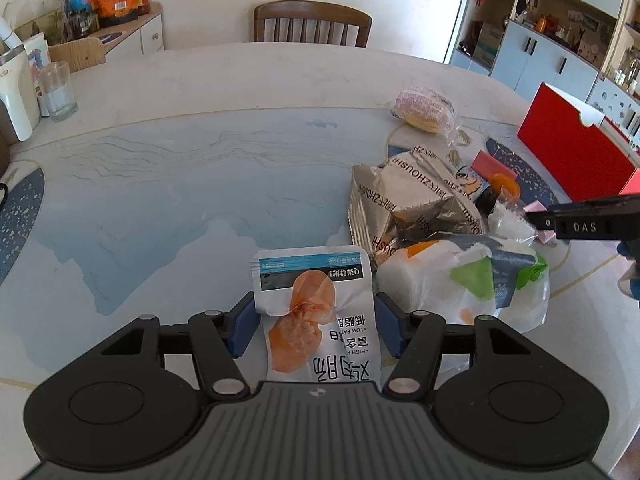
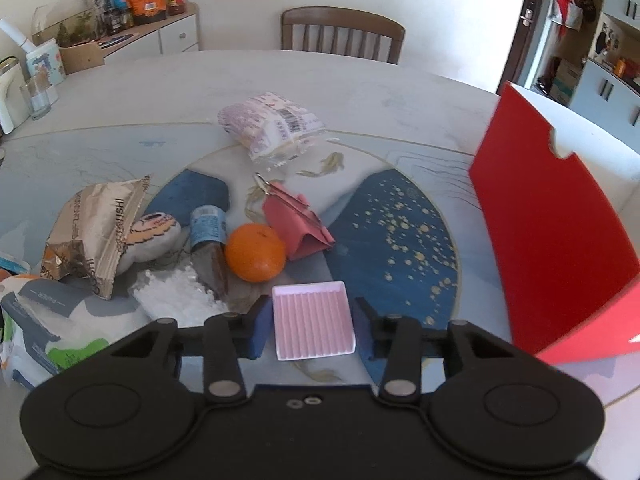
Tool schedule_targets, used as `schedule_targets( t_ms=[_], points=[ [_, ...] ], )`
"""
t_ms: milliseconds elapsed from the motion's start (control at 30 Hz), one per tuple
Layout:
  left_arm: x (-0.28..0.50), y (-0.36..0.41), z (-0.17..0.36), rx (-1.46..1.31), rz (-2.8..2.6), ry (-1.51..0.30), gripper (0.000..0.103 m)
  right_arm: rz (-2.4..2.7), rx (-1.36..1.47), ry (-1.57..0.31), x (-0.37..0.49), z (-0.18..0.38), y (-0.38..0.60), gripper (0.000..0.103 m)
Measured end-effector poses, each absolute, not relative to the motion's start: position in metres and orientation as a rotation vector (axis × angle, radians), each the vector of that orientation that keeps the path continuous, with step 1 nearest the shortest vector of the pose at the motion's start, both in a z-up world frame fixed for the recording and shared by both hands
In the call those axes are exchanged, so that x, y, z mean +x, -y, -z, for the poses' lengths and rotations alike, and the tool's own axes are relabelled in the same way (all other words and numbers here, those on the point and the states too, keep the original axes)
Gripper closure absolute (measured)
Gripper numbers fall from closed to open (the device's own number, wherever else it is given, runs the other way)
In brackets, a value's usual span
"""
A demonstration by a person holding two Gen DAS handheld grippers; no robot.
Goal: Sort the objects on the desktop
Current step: 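Carry the pink tray and the snack packet over the red box with both tools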
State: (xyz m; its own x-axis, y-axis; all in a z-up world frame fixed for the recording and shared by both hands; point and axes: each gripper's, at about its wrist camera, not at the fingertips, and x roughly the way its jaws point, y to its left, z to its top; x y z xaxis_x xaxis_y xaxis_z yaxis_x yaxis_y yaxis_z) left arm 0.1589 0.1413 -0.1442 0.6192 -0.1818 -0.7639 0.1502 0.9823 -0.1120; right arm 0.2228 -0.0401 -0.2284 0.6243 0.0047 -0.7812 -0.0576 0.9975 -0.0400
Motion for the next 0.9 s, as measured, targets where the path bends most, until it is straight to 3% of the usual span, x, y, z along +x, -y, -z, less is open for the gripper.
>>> schedule_targets(
  t_ms=[500, 900],
  points=[
    [0.151, -0.15, 0.098, -0.081, 0.2, -0.811, 0.042, 0.003, 0.013, -0.852, 0.181, 0.185, 0.058, 0.061],
    [0.137, -0.099, 0.049, -0.084, 0.208, -0.737, 0.042, -0.047, 0.074, -0.785, 0.155, 0.137, 0.104, 0.061]
  ],
)
